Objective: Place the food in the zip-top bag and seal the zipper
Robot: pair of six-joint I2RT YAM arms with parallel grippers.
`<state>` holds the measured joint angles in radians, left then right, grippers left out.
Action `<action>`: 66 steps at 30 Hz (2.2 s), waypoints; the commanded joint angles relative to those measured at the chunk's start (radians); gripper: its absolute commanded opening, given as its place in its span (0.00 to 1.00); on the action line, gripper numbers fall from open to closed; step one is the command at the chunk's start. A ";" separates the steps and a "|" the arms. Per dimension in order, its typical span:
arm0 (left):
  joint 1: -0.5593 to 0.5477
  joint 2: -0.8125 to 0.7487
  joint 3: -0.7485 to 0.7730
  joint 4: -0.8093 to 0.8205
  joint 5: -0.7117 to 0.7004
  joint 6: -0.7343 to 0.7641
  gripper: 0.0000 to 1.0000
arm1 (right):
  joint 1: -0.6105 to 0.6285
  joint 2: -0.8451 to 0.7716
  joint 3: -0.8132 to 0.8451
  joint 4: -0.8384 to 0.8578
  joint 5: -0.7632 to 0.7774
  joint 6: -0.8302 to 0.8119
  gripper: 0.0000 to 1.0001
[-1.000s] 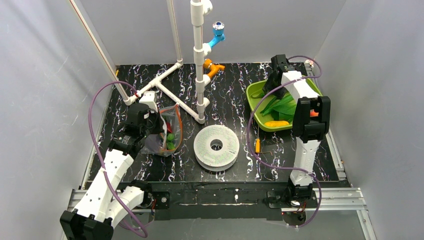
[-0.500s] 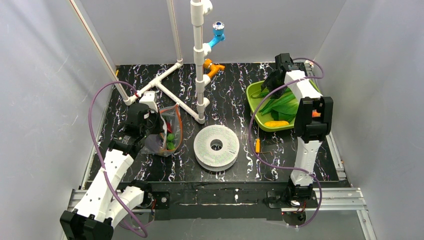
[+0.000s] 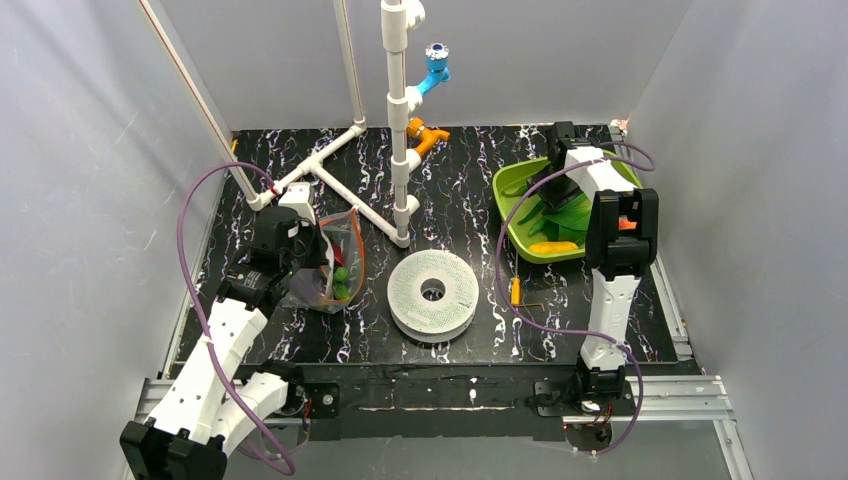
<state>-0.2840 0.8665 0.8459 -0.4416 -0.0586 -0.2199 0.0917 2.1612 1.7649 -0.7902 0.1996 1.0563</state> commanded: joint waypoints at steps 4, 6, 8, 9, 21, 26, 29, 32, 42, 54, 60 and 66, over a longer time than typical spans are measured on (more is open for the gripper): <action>-0.003 -0.006 0.019 -0.002 0.004 -0.001 0.00 | -0.001 0.077 0.063 -0.030 0.050 0.034 0.63; -0.004 -0.006 0.019 -0.002 0.004 -0.001 0.00 | 0.006 0.099 0.105 -0.048 0.058 0.034 0.63; -0.003 -0.007 0.019 -0.003 0.002 -0.001 0.00 | 0.007 0.106 0.117 -0.041 0.049 0.034 0.63; -0.003 -0.006 0.019 -0.003 0.001 -0.001 0.00 | 0.006 0.108 0.119 -0.036 0.036 0.034 0.63; -0.003 -0.015 0.019 -0.004 0.000 -0.001 0.00 | 0.006 0.049 0.075 -0.015 -0.013 -0.165 0.63; -0.003 -0.017 0.017 -0.003 0.001 -0.003 0.00 | 0.009 -0.085 -0.021 0.099 -0.009 -0.205 0.63; -0.002 -0.014 0.019 -0.003 0.005 -0.004 0.00 | 0.010 -0.183 -0.060 0.143 0.007 -0.228 0.63; -0.004 -0.013 0.021 -0.004 0.011 -0.005 0.00 | 0.007 -0.244 -0.091 0.191 -0.021 -0.228 0.63; -0.003 -0.027 0.021 -0.002 0.025 -0.017 0.00 | 0.004 -0.451 -0.273 0.272 -0.167 -0.228 0.63; -0.003 -0.053 0.018 0.008 0.059 -0.037 0.00 | 0.002 -1.086 -1.119 1.115 -0.184 -0.228 0.63; -0.003 -0.058 0.016 0.015 0.098 -0.048 0.00 | 0.008 -1.095 -1.044 0.931 -0.047 -0.734 0.63; -0.003 -0.055 0.013 0.015 0.104 -0.053 0.00 | 0.026 -0.941 -0.858 0.717 -0.006 -0.820 0.63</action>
<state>-0.2840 0.8284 0.8459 -0.4419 0.0242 -0.2668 0.1036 1.1801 0.8310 0.0195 0.1184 0.3861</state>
